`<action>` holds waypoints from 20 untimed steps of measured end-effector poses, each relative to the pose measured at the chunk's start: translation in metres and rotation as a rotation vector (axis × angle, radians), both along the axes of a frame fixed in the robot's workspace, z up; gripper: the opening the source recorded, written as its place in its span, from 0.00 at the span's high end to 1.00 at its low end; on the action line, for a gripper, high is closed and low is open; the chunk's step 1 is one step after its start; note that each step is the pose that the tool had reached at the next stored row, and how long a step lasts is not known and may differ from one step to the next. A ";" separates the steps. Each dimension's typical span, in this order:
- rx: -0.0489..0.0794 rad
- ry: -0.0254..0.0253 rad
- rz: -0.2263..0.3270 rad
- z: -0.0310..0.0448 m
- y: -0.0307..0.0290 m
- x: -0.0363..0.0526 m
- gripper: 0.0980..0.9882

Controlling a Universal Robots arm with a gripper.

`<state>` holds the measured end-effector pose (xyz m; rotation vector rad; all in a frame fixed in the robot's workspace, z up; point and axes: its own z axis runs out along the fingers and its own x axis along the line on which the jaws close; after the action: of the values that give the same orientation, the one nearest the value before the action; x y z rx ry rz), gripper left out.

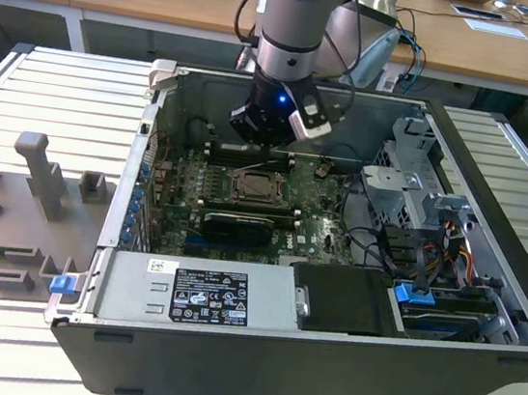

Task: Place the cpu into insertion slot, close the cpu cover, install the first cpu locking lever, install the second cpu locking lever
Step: 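Install the first cpu locking lever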

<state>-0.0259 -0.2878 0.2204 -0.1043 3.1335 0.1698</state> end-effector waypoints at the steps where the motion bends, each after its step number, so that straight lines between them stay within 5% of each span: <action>1: 0.000 0.0000 0.000 -0.0007 0.0002 0.0009 0.99; 20: -0.002 0.0001 -0.001 -0.0167 0.0007 0.0106 0.99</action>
<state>-0.0154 -0.2872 0.2038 -0.1030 3.1339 0.1671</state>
